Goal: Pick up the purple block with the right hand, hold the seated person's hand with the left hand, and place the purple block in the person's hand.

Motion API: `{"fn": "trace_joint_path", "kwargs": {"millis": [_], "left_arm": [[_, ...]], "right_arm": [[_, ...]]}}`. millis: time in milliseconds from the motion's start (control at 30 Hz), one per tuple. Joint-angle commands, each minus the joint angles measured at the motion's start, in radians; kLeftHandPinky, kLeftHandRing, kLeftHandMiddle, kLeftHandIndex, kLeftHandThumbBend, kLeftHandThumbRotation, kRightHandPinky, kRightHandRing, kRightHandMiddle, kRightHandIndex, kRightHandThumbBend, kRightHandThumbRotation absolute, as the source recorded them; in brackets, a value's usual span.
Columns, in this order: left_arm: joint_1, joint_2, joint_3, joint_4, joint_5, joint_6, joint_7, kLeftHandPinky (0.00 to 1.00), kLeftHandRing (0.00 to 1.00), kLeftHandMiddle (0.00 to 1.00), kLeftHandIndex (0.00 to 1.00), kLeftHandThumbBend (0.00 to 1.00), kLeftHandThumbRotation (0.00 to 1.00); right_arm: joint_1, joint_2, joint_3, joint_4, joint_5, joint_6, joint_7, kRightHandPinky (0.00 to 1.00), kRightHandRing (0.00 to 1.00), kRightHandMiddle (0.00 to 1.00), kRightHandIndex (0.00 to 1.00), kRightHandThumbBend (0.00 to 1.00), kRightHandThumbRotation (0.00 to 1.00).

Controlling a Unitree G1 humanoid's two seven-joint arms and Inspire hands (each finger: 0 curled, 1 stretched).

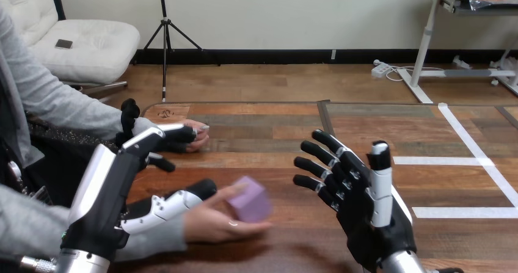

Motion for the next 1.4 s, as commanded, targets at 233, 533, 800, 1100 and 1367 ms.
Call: {"fn": "trace_joint_path", "kwargs": {"millis": [233,533,800,1100,1367], "left_arm": [[-0.015,-0.048,0.039,0.036,-0.120,-0.090,-0.025,0.58,0.71,0.73,0.70,1.00,0.96],[0.006,-0.057,0.051,0.070,-0.256,-0.127,-0.097,0.59,0.78,0.78,0.75,1.00,0.99],[0.022,-0.077,0.064,0.094,-0.303,-0.159,-0.131,0.62,0.81,0.80,0.79,1.00,1.00],[0.060,-0.138,0.053,0.060,-0.416,-0.116,-0.165,0.72,0.84,0.82,0.81,1.00,1.00],[0.101,-0.160,0.036,0.014,-0.522,-0.056,-0.236,0.84,0.87,0.84,0.84,0.97,1.00]], "right_arm": [[-0.007,-0.012,-0.040,-0.078,0.023,-0.023,0.005,0.82,0.86,0.86,0.87,1.00,0.94],[0.017,-0.015,-0.055,-0.103,0.018,-0.018,0.004,0.86,0.87,0.86,0.86,1.00,0.96],[0.037,-0.022,-0.067,-0.116,0.024,-0.014,0.013,0.90,0.88,0.86,0.86,1.00,0.98],[0.060,-0.032,-0.080,-0.122,0.041,-0.018,0.026,0.91,0.88,0.86,0.87,1.00,0.99],[0.077,-0.034,-0.092,-0.109,0.064,-0.049,0.055,0.88,0.86,0.85,0.87,1.00,0.98]]}}
